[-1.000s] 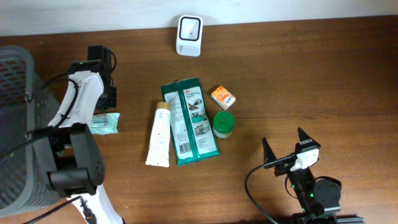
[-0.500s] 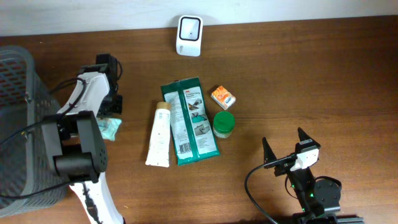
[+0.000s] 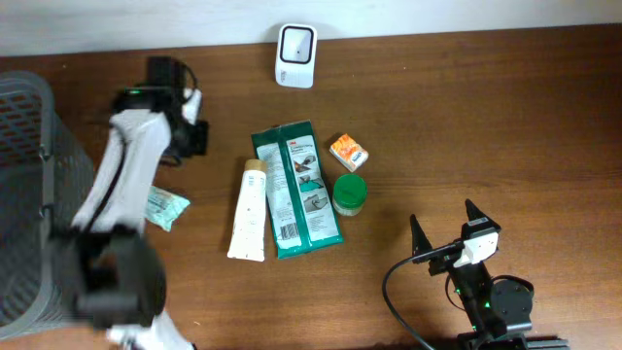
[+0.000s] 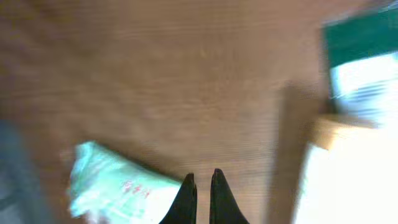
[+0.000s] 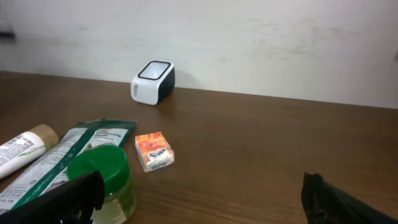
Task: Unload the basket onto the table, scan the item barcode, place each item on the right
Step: 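Regrasp the mint tissue pack with the left gripper and slide it right, then release the mint pack and retract the left gripper to the left side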
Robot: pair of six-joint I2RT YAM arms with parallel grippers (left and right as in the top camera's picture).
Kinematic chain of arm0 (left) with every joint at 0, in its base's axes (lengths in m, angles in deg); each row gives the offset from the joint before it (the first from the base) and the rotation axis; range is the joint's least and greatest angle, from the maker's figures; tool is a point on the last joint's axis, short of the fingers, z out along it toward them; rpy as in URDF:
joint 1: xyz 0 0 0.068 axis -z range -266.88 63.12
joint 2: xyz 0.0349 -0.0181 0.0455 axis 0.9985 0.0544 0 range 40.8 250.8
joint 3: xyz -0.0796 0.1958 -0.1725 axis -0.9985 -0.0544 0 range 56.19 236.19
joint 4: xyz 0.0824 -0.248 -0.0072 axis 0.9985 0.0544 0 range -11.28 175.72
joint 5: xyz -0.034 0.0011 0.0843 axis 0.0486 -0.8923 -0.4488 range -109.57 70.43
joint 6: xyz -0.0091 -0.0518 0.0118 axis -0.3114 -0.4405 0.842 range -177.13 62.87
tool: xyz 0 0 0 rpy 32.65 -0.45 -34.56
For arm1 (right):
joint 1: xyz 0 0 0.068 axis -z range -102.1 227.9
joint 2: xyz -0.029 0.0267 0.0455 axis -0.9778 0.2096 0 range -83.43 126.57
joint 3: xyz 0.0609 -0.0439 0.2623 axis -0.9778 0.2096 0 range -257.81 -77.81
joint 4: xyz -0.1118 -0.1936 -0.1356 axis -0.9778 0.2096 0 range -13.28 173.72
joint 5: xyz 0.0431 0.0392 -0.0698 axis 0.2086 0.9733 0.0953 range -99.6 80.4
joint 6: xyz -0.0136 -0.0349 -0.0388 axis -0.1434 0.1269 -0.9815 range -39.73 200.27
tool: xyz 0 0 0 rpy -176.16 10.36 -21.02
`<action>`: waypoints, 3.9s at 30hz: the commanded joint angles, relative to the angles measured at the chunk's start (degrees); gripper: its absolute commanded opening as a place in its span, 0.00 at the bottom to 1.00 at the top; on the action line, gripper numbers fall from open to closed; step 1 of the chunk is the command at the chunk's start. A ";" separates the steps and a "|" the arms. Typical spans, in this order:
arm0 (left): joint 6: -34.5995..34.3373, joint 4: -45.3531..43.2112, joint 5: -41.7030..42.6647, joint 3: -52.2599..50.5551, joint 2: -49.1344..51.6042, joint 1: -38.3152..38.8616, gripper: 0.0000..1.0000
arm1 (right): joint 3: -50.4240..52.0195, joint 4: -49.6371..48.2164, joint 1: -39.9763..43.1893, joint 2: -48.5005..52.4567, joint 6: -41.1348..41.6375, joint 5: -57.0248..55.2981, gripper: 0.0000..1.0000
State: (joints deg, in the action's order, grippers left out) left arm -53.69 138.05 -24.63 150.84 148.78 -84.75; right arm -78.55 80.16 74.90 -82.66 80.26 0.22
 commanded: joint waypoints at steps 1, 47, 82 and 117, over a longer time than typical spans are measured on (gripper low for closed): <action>-2.89 3.93 -2.32 2.05 -15.23 -0.42 0.00 | 0.42 0.22 0.42 -0.42 0.02 0.48 0.98; -24.70 -22.53 -39.98 -32.35 -3.13 -0.42 0.00 | 0.42 0.22 0.42 -0.42 0.02 0.48 0.98; -12.52 -33.33 9.16 -32.26 -3.15 13.27 0.00 | 0.42 0.22 0.42 -0.42 0.02 0.48 0.98; 1.84 3.06 -8.31 -10.08 -30.05 -14.69 0.67 | 0.42 0.22 0.42 -0.42 0.02 0.48 0.98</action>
State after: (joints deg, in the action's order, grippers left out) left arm -52.01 139.41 -27.01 141.79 117.96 -99.18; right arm -78.55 80.16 74.90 -82.74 80.28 0.22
